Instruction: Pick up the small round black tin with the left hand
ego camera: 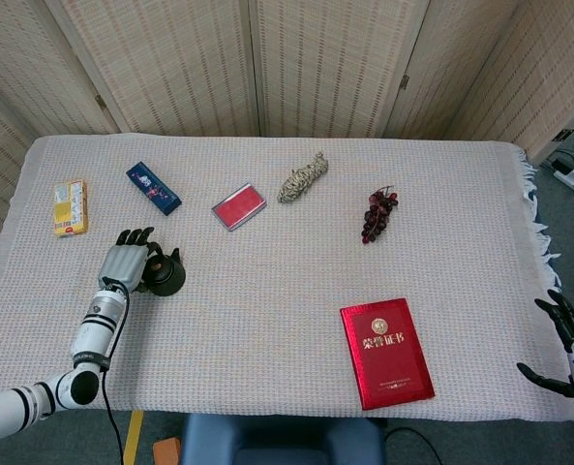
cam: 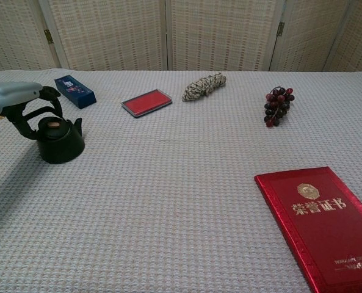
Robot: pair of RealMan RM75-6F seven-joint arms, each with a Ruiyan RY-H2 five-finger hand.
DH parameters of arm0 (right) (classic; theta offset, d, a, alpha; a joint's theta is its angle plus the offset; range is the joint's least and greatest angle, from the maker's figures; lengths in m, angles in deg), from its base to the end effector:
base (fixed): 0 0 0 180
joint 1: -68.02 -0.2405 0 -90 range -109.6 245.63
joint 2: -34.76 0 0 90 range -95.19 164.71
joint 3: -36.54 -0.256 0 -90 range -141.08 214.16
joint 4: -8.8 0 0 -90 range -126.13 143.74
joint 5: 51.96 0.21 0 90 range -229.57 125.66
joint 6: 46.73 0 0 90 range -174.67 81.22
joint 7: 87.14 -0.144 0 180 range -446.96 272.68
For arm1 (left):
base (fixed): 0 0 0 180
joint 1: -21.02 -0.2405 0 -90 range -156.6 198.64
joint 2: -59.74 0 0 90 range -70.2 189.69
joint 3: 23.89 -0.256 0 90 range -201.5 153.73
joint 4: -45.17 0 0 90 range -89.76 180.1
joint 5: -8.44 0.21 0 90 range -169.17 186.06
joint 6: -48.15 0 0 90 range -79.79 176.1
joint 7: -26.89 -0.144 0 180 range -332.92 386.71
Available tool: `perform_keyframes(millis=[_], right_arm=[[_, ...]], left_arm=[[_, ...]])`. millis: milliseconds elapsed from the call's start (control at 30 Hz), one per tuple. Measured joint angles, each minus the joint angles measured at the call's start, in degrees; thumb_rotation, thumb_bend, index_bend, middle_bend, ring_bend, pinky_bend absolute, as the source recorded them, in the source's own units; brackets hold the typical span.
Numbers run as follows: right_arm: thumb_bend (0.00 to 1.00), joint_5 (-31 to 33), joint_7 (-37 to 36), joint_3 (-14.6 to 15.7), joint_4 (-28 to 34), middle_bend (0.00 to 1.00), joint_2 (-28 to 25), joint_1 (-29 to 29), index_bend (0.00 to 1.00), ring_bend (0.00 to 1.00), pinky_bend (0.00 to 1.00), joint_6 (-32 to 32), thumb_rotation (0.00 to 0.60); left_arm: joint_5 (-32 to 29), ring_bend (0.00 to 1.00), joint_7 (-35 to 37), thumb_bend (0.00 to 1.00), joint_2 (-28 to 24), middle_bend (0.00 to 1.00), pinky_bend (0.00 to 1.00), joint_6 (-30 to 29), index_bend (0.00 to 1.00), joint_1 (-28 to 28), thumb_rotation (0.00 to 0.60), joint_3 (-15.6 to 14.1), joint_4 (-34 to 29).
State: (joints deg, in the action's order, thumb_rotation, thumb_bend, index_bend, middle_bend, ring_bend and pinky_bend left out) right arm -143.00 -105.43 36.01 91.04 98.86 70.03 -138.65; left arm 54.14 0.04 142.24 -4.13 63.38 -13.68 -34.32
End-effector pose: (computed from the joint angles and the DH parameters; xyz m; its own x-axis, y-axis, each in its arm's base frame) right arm -0.3462 -0.1337 0.1813 0.2653 0.0259 0.9638 -0.9642 0.0044 0.2652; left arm -0.2224 0.3782 0.0337 0.5156 0.3013 0.8021 0.8529 -0.0905 -0.5142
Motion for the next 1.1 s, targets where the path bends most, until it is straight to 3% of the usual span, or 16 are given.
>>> perform_keyframes(millis=[367, 800, 1100], right_arm=[[0.08, -0.1, -0.5, -0.1, -0.4, 0.09, 0.1, 0.1, 0.13, 0.18, 0.00, -0.3, 0.600], [0.08, -0.1, -1.0, -0.1, -0.9, 0.09, 0.0, 0.3, 0.13, 0.18, 0.00, -0.6, 0.600], [0.08, 0.6, -0.6, -0.3, -1.1, 0.09, -0.7, 0.3, 0.13, 0.18, 0.00, 0.0, 0.600]], left_arm=[[-0.2, 0.00, -0.1, 0.25, -2.7, 0.00, 0.00, -2.2, 0.28, -0.5, 0.600, 0.0, -6.2], [3.0, 0.00, -0.5, 0.25, -5.8, 0.00, 0.00, -6.6, 0.29, -2.8, 0.600, -2.4, -13.3], [9.6, 0.00, 4.5, 0.28, -7.9, 0.02, 0.00, -17.2, 0.24, -8.3, 0.600, -2.5, -19.2]])
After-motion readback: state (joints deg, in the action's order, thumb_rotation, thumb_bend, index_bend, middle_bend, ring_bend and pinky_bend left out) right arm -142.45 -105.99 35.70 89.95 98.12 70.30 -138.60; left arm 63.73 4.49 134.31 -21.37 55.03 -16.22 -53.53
